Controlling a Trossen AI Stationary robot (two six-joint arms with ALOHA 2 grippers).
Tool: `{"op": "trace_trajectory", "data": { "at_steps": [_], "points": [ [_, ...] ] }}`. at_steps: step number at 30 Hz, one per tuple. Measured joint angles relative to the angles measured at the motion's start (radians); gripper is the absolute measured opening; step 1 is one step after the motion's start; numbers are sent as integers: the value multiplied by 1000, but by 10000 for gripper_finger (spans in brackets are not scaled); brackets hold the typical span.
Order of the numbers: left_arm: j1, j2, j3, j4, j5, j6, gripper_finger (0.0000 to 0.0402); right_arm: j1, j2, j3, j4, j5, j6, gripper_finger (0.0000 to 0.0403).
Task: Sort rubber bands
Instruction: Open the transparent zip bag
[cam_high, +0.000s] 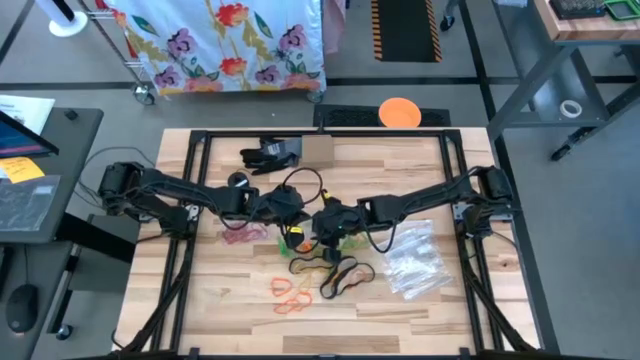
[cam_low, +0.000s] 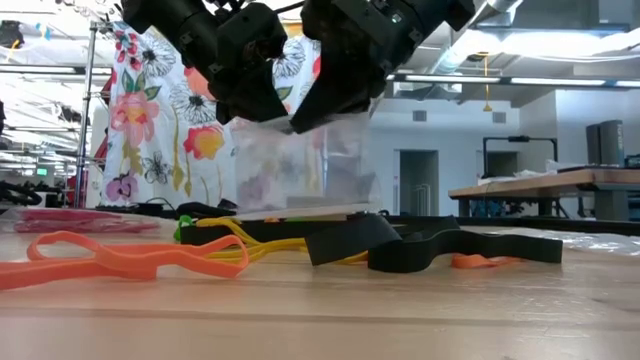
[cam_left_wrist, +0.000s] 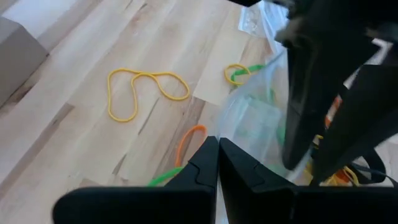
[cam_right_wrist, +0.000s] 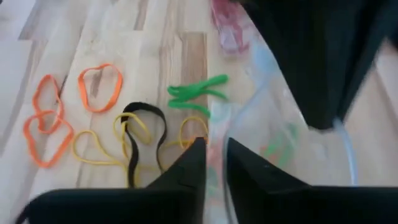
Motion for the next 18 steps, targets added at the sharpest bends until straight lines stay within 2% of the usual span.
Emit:
{"op": "trace_trajectory", "data": {
  "at_steps": [5,9,13,18],
  "points": [
    [0,0,0,-4,-34,37,0,-5,-1,18,-42,-2,52,162],
    [0,-1,0,-31,-74,58,0,3,-1,101,-133,12,36,204],
    [0,-11,0,-66,-85,67,0,15,-1,168,-206,115,30,215],
    [-3,-34,0,-94,-92,73,0,16,-1,204,-267,309,57,208]
  ]
}}
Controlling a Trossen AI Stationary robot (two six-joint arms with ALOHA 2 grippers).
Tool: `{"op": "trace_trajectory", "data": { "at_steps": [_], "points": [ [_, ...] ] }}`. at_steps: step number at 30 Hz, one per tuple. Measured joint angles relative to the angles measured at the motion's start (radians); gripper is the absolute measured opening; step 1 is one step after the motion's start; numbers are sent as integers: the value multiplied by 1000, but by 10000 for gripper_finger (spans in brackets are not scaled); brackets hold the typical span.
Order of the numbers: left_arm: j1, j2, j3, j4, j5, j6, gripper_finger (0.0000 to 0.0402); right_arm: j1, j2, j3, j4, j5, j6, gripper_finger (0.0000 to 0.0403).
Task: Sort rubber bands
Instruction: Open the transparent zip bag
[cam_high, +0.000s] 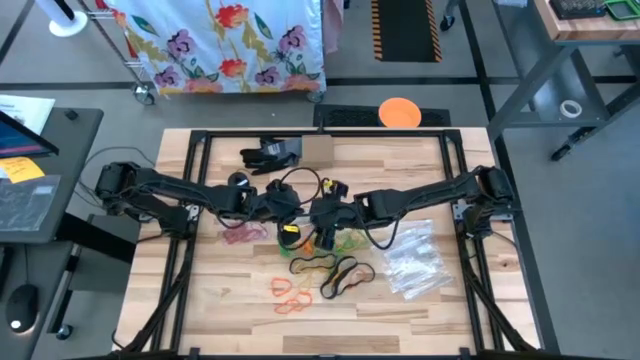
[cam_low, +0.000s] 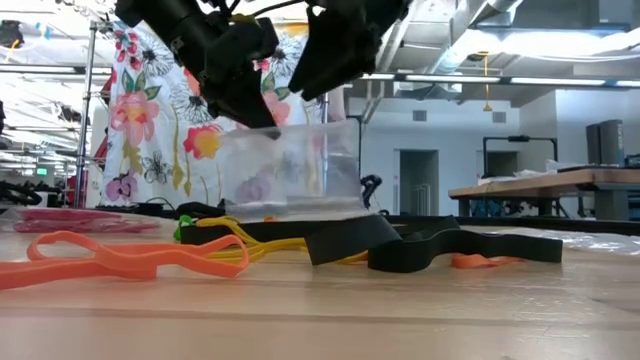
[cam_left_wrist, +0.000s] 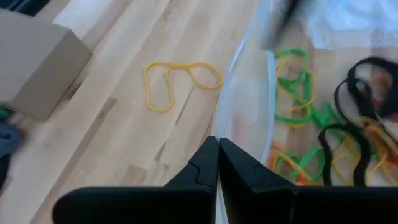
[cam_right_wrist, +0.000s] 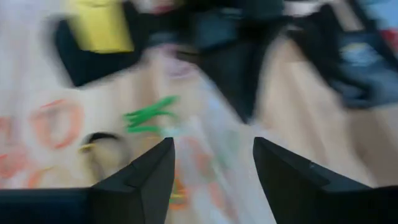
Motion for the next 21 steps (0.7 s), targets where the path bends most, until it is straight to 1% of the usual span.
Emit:
{"op": "trace_trajectory", "data": {
  "at_steps": [2,3,9,21],
  "points": [
    [-11,-10,0,1,0,0,0,-6,0,1,-23,59,38,203],
    [-16,-14,0,7,1,0,0,-12,0,1,-34,66,56,201],
    [-24,-19,0,7,7,0,0,-42,3,-12,-19,64,71,196],
    [-21,-19,0,9,9,7,0,-24,3,-12,-27,58,70,196]
  ]
}}
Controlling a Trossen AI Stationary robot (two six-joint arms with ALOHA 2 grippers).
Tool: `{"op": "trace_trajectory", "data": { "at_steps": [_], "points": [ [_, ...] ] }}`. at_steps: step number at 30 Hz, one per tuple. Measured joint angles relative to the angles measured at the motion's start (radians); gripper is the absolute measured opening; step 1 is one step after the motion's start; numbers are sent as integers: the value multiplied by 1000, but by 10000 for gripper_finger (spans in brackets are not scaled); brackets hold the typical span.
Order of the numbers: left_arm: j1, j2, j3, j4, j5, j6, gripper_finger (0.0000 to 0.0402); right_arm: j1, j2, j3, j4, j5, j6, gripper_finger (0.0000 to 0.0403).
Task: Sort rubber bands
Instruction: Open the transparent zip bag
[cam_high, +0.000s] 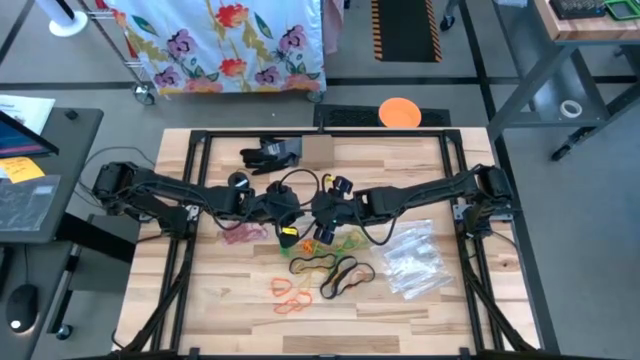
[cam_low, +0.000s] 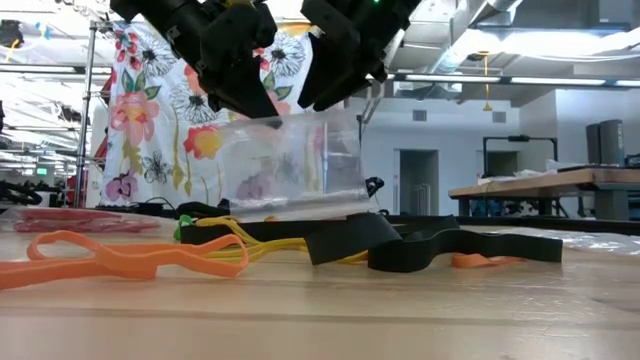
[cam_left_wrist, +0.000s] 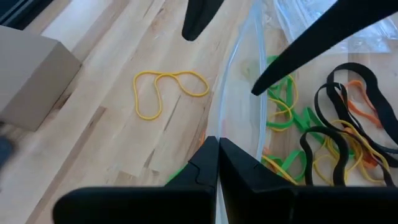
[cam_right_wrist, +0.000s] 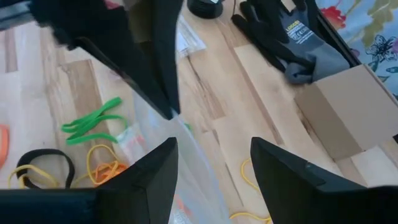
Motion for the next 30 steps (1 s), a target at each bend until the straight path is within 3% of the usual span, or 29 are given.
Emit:
{"op": "trace_trajectory", "data": {
  "at_steps": [15,22,26,30],
  "points": [
    [-5,-65,0,26,51,1,0,5,0,0,-128,10,44,196],
    [-20,-95,0,6,42,-11,0,11,0,0,-142,134,79,193],
    [-22,-79,0,6,40,-16,0,5,0,0,-135,140,78,168],
    [-21,-81,0,16,26,-19,0,-3,1,0,-134,140,79,106]
  ]
}}
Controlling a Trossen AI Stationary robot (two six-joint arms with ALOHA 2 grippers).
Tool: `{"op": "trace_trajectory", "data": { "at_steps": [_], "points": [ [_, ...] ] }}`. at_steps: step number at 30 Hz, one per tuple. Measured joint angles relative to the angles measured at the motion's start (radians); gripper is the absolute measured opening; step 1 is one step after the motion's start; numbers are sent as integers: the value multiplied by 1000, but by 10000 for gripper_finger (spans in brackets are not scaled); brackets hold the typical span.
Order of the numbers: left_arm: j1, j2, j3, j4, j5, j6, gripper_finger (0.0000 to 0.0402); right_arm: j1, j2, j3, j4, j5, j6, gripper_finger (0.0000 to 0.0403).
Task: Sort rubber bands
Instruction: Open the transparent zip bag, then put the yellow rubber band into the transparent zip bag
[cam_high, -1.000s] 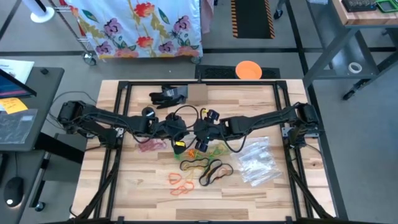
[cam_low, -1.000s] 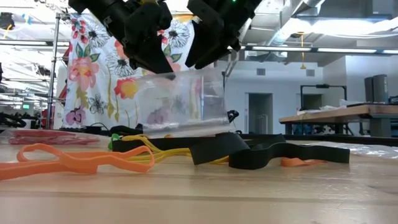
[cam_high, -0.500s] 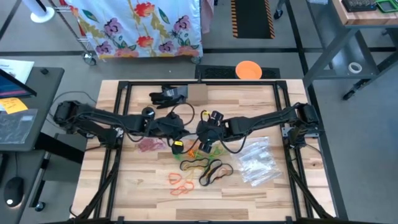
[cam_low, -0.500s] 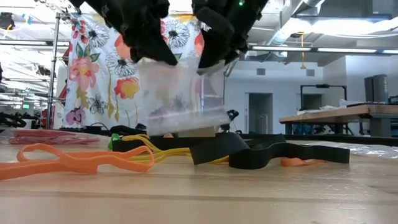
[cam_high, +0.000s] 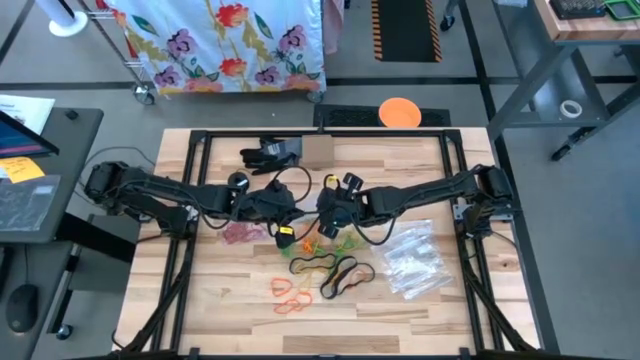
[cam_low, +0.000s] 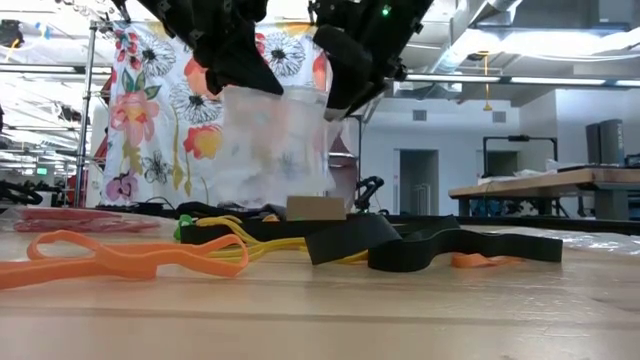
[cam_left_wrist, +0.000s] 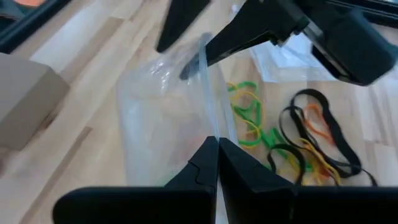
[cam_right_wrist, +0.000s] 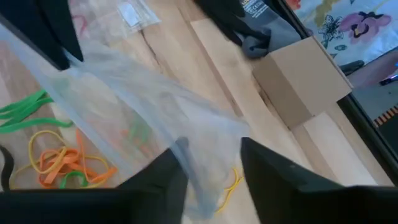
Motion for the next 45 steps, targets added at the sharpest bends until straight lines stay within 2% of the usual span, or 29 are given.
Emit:
{"op": "trace_trajectory", "data": {
  "at_steps": [4,6,11,15,19,23,28,31,34,40,45],
  "points": [
    [0,0,0,0,-29,4,0,3,0,0,0,-1,-1,26],
    [0,0,0,0,-34,7,0,6,0,0,0,-7,-6,8],
    [2,1,0,29,-71,35,0,10,0,0,45,-96,-14,2],
    [11,1,0,49,-52,80,0,9,0,0,56,-160,-16,1],
    [11,1,0,48,-49,163,9,-1,0,0,38,-181,-24,1],
    [8,1,0,48,-46,207,45,-16,0,0,41,-237,-26,1],
    [7,1,0,63,-45,194,118,-50,0,0,9,-329,-29,0],
    [7,0,0,82,-48,172,157,-99,-2,0,-58,-374,-43,0],
    [7,-33,0,76,-58,190,178,-154,-3,0,-112,-410,-64,0],
    [-3,-150,0,-21,-135,220,185,-263,-12,-1,-139,-423,-146,0],
    [-14,-156,-40,-1,-156,183,185,-375,-71,0,-138,-417,-186,0]
  ]
}}
